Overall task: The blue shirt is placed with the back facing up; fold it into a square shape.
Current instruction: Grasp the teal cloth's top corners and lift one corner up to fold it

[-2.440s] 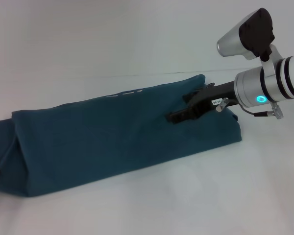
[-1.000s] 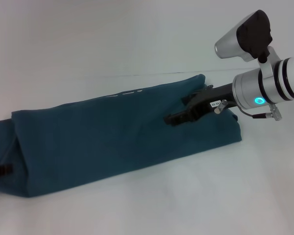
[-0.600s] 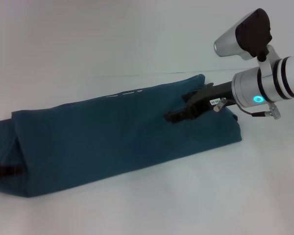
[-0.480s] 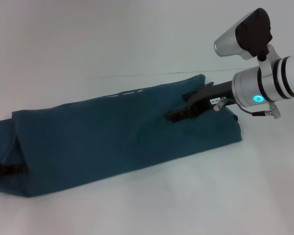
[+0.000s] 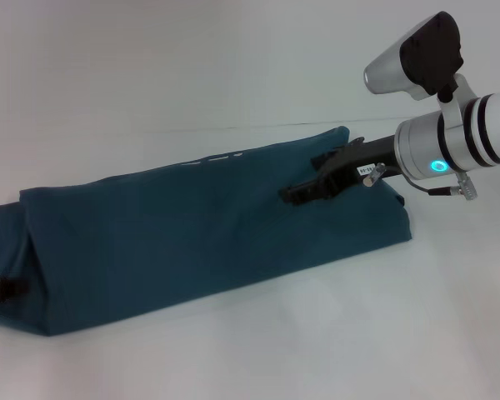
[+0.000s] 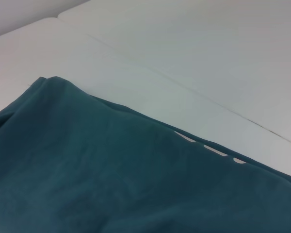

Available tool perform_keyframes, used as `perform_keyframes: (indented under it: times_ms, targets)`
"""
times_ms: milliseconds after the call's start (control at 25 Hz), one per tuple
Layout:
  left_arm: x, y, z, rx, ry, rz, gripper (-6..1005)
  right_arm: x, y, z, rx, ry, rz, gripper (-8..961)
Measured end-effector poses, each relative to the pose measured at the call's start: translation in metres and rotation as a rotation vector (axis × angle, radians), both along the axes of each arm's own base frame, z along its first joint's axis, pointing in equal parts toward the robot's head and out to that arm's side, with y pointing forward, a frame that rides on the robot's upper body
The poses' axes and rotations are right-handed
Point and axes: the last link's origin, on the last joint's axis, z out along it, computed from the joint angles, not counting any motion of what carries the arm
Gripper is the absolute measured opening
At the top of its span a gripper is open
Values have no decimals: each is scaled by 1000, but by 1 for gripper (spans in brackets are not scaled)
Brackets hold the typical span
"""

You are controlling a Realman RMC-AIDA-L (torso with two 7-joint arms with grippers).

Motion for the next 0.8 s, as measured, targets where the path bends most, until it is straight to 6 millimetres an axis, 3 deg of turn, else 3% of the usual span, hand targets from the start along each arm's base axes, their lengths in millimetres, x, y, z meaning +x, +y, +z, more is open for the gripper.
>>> perform_keyframes:
  times_ms: [160, 480, 800]
  targets:
    - [0, -1, -2, -7, 0, 1, 49, -1, 0, 0, 1, 2, 1, 928]
    - [1, -3, -1, 6, -42, -8, 16, -1, 1, 0, 2, 3, 1, 928]
    - [-8, -17, 18, 107, -165, 7, 6, -1, 0, 0, 2, 5, -3, 928]
